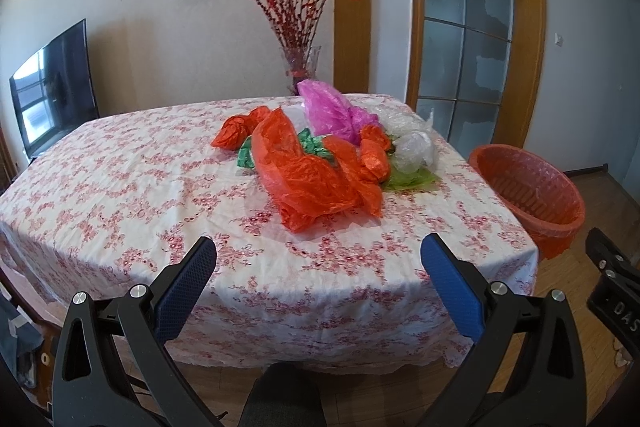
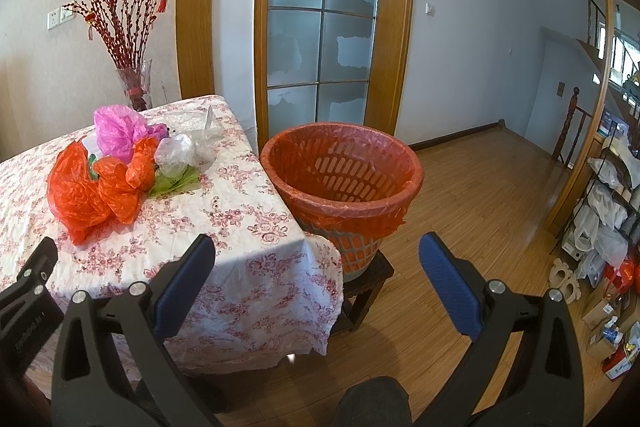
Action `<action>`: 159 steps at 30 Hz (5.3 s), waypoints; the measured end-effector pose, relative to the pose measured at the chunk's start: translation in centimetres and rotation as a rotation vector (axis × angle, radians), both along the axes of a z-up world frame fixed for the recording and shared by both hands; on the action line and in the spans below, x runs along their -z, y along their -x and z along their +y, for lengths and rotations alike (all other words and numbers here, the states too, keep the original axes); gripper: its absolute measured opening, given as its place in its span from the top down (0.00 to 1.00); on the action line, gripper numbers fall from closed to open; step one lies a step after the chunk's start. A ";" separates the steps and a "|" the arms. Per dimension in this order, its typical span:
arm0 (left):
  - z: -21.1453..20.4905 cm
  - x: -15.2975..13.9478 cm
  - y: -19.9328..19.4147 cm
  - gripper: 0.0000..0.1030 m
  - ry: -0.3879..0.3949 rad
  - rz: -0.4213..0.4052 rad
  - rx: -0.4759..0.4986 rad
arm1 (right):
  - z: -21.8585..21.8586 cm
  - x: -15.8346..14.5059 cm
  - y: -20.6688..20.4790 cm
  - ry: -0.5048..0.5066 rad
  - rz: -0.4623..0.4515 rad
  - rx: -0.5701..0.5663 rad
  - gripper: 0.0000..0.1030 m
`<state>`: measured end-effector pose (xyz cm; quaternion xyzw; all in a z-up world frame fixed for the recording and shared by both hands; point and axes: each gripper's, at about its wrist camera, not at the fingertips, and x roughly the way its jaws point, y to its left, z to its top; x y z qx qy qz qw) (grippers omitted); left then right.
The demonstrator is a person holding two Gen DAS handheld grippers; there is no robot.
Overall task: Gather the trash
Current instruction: 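Grasp the red-orange bag with the left gripper while the right gripper grasps the clear bag, then carry both bags over the orange wastebasket and open both grippers to drop them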
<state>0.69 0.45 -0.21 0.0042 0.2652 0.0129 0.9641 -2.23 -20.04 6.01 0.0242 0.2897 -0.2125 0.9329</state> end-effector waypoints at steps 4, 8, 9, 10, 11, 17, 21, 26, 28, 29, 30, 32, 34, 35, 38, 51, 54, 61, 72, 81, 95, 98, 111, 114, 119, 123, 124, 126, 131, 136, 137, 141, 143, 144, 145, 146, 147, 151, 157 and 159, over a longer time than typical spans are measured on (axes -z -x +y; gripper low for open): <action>1.5 0.7 -1.6 0.02 0.011 0.025 -0.038 | -0.3 0.6 -1.0 -0.014 0.011 -0.008 0.04; 3.1 1.0 -3.4 0.02 0.037 0.031 -0.059 | -0.1 1.4 -2.4 -0.027 0.023 -0.036 0.04; 3.5 1.0 -4.0 0.02 0.042 0.030 -0.062 | -0.1 1.5 -2.8 -0.029 0.026 -0.048 0.04; 4.0 0.9 -4.8 0.02 0.049 0.029 -0.067 | 0.0 1.6 -3.1 -0.030 0.029 -0.055 0.04; 4.3 0.9 -5.4 0.02 0.055 0.027 -0.073 | 0.1 1.8 -3.5 -0.030 0.031 -0.063 0.04; 5.4 0.7 -10.0 0.02 0.084 0.021 -0.064 | 0.9 2.5 -5.9 -0.042 0.046 -0.117 0.04; 4.8 2.0 -12.9 0.02 0.083 0.089 -0.032 | 1.4 2.8 -7.2 -0.050 0.052 -0.149 0.04; 4.2 4.3 -15.5 0.11 0.100 0.189 -0.010 | 1.7 3.3 -8.3 -0.042 0.070 -0.164 0.04; 4.2 4.9 -15.9 0.19 0.114 0.211 0.001 | 1.7 3.5 -8.6 -0.040 0.078 -0.164 0.04; 4.2 5.0 -16.0 0.24 0.125 0.216 0.008 | 1.6 3.7 -8.8 -0.039 0.081 -0.163 0.04; 4.3 5.1 -16.0 0.31 0.141 0.219 0.019 | 1.6 3.8 -8.9 -0.039 0.085 -0.162 0.04; 4.4 5.0 -16.3 0.40 0.159 0.219 0.034 | 1.5 4.0 -9.2 -0.038 0.092 -0.163 0.04; 4.7 4.7 -16.1 0.49 0.171 0.209 0.045 | 1.6 4.1 -9.5 -0.036 0.098 -0.165 0.04; 4.9 4.7 -16.1 0.54 0.176 0.205 0.050 | 1.7 4.2 -9.6 -0.035 0.100 -0.167 0.04; 5.5 4.4 -15.7 0.60 0.182 0.187 0.059 | 1.9 4.3 -9.9 -0.031 0.103 -0.178 0.04; 10.8 0.9 -14.5 0.63 0.180 0.081 -0.004 | 4.1 2.9 -14.0 -0.019 0.063 -0.256 0.04; 12.0 0.4 -15.1 0.63 0.181 0.065 -0.030 | 4.2 2.6 -16.0 -0.037 0.062 -0.261 0.04; 13.1 0.3 -17.2 0.63 0.175 0.063 -0.053 | 5.2 2.5 -22.4 -0.072 0.068 -0.296 0.04; 13.1 0.7 -19.2 0.63 0.175 0.070 -0.042 | 5.3 5.1 -29.8 -0.154 0.170 -0.296 0.31; 12.2 1.0 -19.6 0.63 0.173 0.082 -0.015 | 5.2 7.0 -29.5 -0.156 0.212 -0.338 0.64; 8.6 -0.3 -18.4 0.63 0.173 0.065 0.078 | 2.8 3.9 -24.3 -0.162 0.105 -0.347 0.70; 7.1 -0.7 -18.0 0.63 0.182 0.061 0.114 | 2.0 2.8 -23.1 -0.148 0.076 -0.338 0.70; -2.2 -1.2 -17.9 0.63 0.224 0.075 0.311 | -4.9 0.9 -19.0 -0.128 0.017 -0.190 0.70; -5.1 -1.1 -18.1 0.63 0.232 0.081 0.365 | -6.8 0.7 -18.3 -0.107 0.002 -0.142 0.69; -9.5 -0.8 -18.3 0.63 0.233 0.093 0.448 | -9.7 0.8 -17.9 -0.084 -0.014 -0.074 0.68; -12.2 -0.4 -18.7 0.63 0.230 0.105 0.505 | -11.9 1.4 -17.9 -0.104 -0.019 -0.039 0.67; -13.0 -0.3 -18.8 0.63 0.230 0.106 0.521 | -12.2 1.5 -17.9 -0.108 -0.021 -0.034 0.67; -14.3 -0.3 -19.1 0.63 0.231 0.108 0.543 | -13.1 1.7 -17.9 -0.115 -0.025 -0.023 0.67; -17.1 0.0 -19.7 0.63 0.225 0.121 0.595 | -15.2 2.2 -18.3 -0.129 -0.030 0.006 0.67; -19.1 0.7 -20.1 0.63 0.214 0.138 0.633 | -17.1 2.6 -18.4 -0.153 -0.039 0.033 0.67; -19.3 0.9 -20.4 0.63 0.214 0.144 0.640 | -17.4 2.7 -18.5 -0.156 -0.040 0.037 0.67; -20.0 1.6 -20.9 0.63 0.202 0.162 0.659 | -18.3 3.1 -19.0 -0.168 -0.041 0.045 0.67; -20.4 2.0 -21.2 0.62 0.195 0.178 0.666 | -18.6 3.4 -19.2 -0.175 -0.042 0.046 0.67; -20.7 2.0 -21.2 0.62 0.194 0.183 0.669 | -18.8 3.4 -19.2 -0.180 -0.043 0.046 0.67; -20.9 2.1 -21.3 0.62 0.191 0.192 0.673 | -19.0 3.5 -19.3 -0.186 -0.045 0.047 0.67; -21.1 2.3 -21.3 0.62 0.189 0.201 0.678 | -19.3 3.5 -19.4 -0.192 -0.047 0.048 0.67; -21.1 2.4 -21.4 0.60 0.190 0.206 0.681 | -19.5 3.6 -19.5 -0.196 -0.048 0.049 0.66; -21.4 2.6 -21.6 0.52 0.190 0.229 0.677 | -19.7 3.7 -19.5 -0.207 -0.057 0.057 0.55; -20.8 2.8 -21.7 0.42 0.179 0.238 0.663 | -19.9 3.8 -18.9 -0.217 -0.064 0.068 0.41; -20.6 2.8 -21.6 0.39 0.178 0.237 0.653 | -19.9 3.7 -18.6 -0.208 -0.064 0.074 0.38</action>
